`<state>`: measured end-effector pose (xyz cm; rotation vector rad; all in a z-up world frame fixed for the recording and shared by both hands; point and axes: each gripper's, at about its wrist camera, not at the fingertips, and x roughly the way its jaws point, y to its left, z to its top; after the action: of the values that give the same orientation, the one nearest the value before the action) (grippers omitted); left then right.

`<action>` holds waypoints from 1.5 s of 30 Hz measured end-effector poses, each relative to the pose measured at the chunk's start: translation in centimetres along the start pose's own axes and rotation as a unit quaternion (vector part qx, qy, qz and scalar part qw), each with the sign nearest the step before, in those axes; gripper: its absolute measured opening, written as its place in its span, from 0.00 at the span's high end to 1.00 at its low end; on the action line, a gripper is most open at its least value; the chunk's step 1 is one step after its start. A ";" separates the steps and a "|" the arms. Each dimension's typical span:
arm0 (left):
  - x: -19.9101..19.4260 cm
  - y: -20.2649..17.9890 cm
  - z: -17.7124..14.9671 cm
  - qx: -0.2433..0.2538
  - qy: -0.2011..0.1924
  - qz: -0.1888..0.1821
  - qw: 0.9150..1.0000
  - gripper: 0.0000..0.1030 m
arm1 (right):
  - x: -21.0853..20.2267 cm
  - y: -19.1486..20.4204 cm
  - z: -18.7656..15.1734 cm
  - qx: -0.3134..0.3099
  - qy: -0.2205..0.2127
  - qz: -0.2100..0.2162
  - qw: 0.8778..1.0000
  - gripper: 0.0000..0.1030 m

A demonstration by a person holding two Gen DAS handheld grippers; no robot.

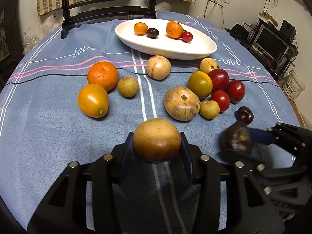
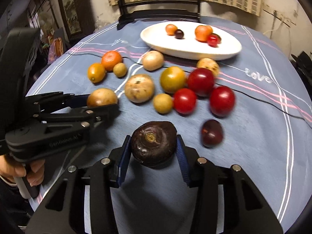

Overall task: Organize fruits
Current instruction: 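Carry the brown fruit and dark plum onto the plate and open both tools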

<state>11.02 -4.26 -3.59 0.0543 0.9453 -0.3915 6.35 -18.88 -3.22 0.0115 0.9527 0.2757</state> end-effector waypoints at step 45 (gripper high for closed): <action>7.0 2.2 18.9 -0.010 -0.004 0.031 0.999 0.56 | 6.0 -11.6 18.2 0.033 -0.036 -0.061 0.997 0.56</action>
<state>30.13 -8.41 1.69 0.0628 0.9371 -0.3242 26.90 -26.60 1.07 0.0228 0.8864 0.1297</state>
